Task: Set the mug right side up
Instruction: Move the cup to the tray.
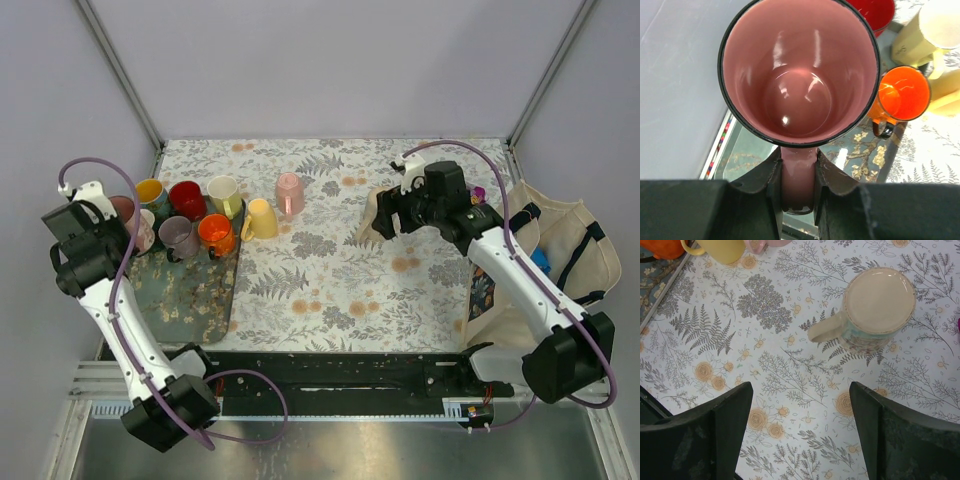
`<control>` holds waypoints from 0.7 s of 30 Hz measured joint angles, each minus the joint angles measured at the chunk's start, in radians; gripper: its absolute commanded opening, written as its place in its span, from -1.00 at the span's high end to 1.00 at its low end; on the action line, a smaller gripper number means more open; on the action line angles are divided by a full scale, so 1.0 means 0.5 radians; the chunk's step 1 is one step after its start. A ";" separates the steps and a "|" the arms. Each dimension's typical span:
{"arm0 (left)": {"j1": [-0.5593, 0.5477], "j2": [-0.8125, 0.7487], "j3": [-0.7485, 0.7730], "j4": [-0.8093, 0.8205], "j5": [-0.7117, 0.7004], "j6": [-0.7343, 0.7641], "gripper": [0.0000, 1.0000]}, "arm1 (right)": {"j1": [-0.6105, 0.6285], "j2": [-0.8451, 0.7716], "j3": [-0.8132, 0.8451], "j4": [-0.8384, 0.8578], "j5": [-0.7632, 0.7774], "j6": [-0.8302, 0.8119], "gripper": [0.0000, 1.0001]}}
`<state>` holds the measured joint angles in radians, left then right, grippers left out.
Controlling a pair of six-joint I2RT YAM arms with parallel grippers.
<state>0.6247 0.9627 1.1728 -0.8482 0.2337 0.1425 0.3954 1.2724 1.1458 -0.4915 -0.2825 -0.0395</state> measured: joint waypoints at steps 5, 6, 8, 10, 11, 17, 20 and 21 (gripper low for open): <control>0.042 -0.147 -0.214 0.005 -0.117 0.023 1.00 | 0.000 0.057 0.067 -0.042 -0.019 -0.008 -0.72; 0.043 -0.175 -0.259 -0.004 -0.132 0.045 1.00 | 0.000 0.074 0.084 -0.056 -0.027 -0.008 -0.72; 0.043 -0.220 -0.329 -0.055 -0.172 0.116 1.00 | 0.000 0.104 0.114 -0.060 -0.034 -0.008 -0.72; 0.043 -0.251 -0.394 -0.091 -0.201 0.198 1.00 | 0.000 0.116 0.132 -0.056 -0.034 -0.007 -0.72; 0.043 -0.265 -0.439 -0.082 -0.213 0.236 1.00 | 0.000 0.116 0.132 -0.055 -0.034 -0.005 -0.72; 0.043 -0.237 -0.677 -0.016 -0.259 0.323 1.00 | 0.000 0.128 0.132 -0.052 -0.068 0.028 -0.71; 0.043 -0.220 -0.793 0.060 -0.272 0.347 1.00 | 0.000 0.133 0.132 -0.053 -0.084 0.038 -0.72; 0.043 -0.220 -0.832 0.090 -0.273 0.359 1.00 | 0.000 0.133 0.132 -0.052 -0.088 0.040 -0.72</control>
<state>0.6464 0.8528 0.7570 -0.8032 0.0971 0.3222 0.3954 1.3388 1.2118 -0.5175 -0.3264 -0.0196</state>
